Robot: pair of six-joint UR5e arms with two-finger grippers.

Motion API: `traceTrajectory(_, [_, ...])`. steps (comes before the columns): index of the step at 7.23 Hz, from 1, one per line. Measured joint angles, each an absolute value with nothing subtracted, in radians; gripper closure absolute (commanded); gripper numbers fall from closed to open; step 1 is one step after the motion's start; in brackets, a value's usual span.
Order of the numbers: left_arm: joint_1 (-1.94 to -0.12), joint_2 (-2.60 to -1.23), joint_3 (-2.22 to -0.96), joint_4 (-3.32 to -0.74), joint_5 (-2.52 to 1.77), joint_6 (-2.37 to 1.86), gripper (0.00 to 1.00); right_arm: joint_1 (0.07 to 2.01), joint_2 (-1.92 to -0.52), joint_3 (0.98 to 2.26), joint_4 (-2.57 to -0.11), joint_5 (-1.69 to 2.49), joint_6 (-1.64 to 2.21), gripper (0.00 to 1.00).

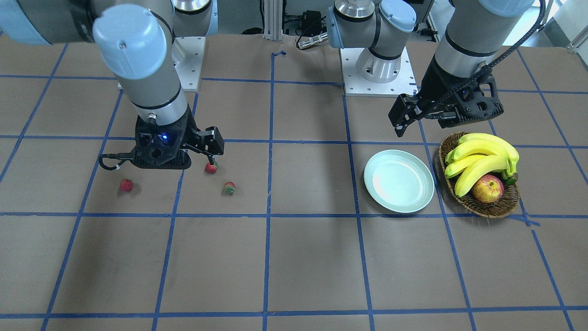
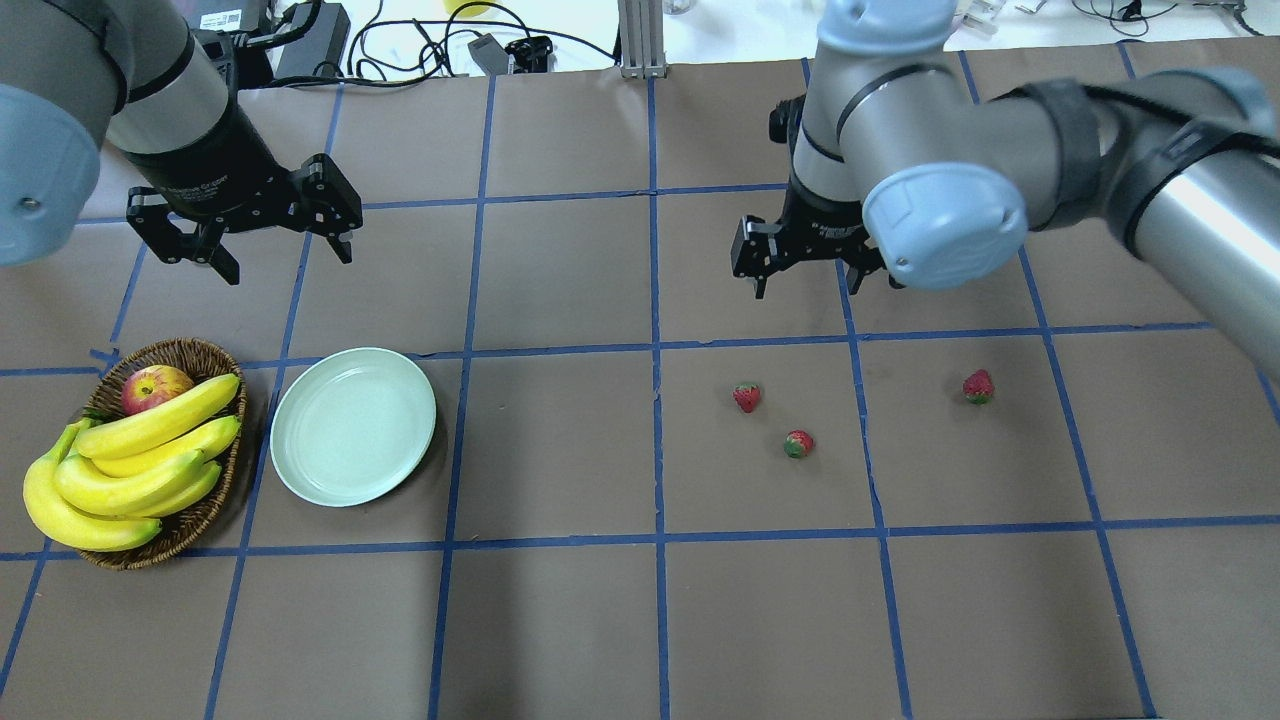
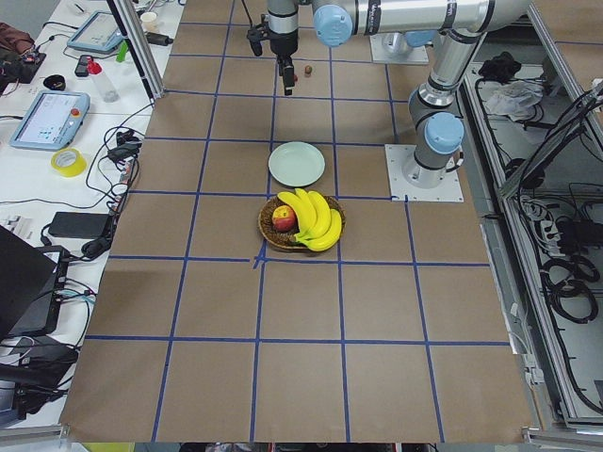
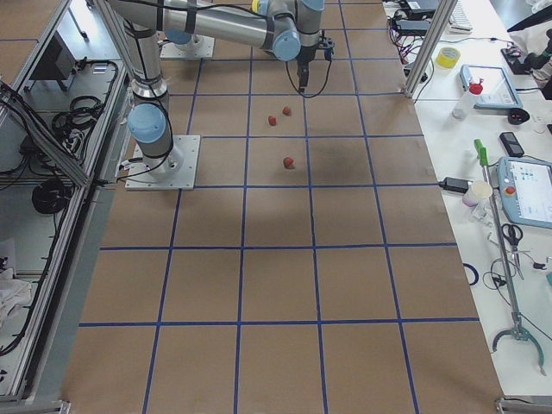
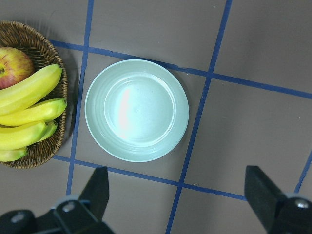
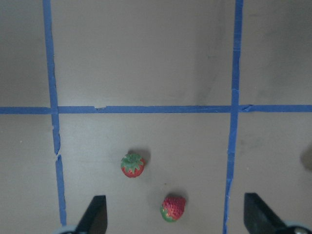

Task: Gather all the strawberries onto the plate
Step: 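Lower the right gripper onto the strawberry nearest the plate and grasp it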

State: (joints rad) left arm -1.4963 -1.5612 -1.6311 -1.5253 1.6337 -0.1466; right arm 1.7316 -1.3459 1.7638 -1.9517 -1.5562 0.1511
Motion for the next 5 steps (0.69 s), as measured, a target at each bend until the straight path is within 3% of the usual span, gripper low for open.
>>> traceTrajectory(2, [-1.499, -1.559, -1.629, -1.525, 1.633, -0.147, 0.0, 1.778, -1.273, 1.871, -2.134, -1.549, 0.185, 0.01])
traceTrajectory(4, [-1.501, -1.544, -1.627, -1.532, 1.633, -0.149, 0.0, 1.811, -1.202, 1.925, -2.275, -1.552, 0.21, 0.13])
traceTrajectory(5, [-1.502, -1.532, -1.626, -1.539, 1.634, -0.15, 0.0, 1.815, -1.188, 1.941, -2.298, -1.55, 0.213, 0.4])
